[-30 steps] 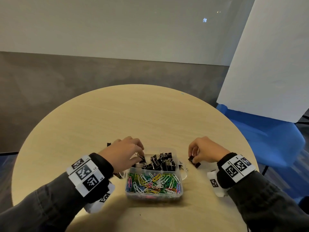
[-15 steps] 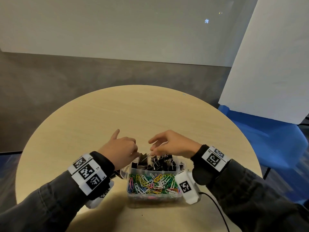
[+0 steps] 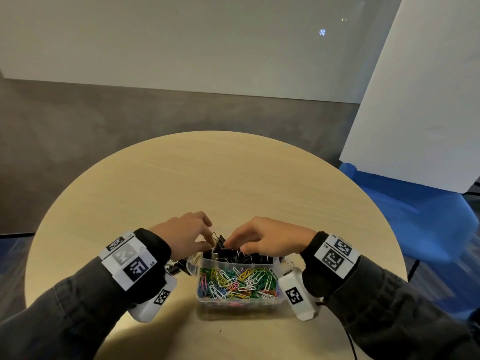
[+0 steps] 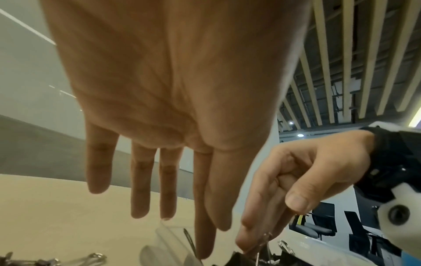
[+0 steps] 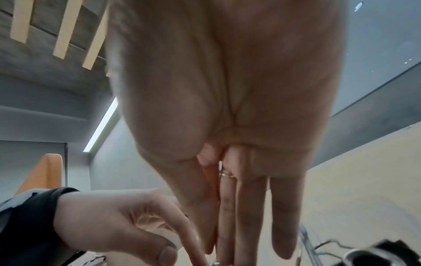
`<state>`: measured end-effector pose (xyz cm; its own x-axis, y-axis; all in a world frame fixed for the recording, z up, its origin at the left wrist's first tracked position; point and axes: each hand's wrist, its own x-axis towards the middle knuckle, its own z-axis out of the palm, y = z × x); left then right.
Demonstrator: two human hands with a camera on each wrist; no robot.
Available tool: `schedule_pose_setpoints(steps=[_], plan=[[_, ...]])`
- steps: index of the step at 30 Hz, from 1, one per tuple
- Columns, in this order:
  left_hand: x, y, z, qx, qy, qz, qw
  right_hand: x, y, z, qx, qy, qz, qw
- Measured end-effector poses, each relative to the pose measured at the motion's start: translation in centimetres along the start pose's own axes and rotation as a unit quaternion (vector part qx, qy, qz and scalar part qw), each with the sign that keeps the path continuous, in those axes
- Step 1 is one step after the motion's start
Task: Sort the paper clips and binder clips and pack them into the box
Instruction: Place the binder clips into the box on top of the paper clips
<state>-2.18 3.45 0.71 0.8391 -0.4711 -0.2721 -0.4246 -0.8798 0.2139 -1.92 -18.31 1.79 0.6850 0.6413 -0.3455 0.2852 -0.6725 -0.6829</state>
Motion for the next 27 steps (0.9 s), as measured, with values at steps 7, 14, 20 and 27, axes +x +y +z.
schedule_pose_setpoints(steps=[7, 14, 20, 27], plan=[[-0.2, -0.6, -1.0, -0.039, -0.003, -0.009, 0.999, -2.6, 3.0, -2.6, -0.096, 0.2, 0.036, 0.974], [-0.5, -0.3, -0.8, -0.068, -0.02, -0.037, 0.997, -3.9, 7.4, -2.2, -0.157, 0.081, 0.184, 0.967], [-0.5, -0.4, -1.1, -0.069, -0.009, -0.03, 0.997, -2.9, 8.1, -0.7, -0.18, 0.096, 0.134, 0.97], [-0.5, -0.1, -1.0, -0.065, -0.009, -0.032, 0.997, -3.0, 7.4, -2.5, -0.207, 0.171, 0.17, 0.948]])
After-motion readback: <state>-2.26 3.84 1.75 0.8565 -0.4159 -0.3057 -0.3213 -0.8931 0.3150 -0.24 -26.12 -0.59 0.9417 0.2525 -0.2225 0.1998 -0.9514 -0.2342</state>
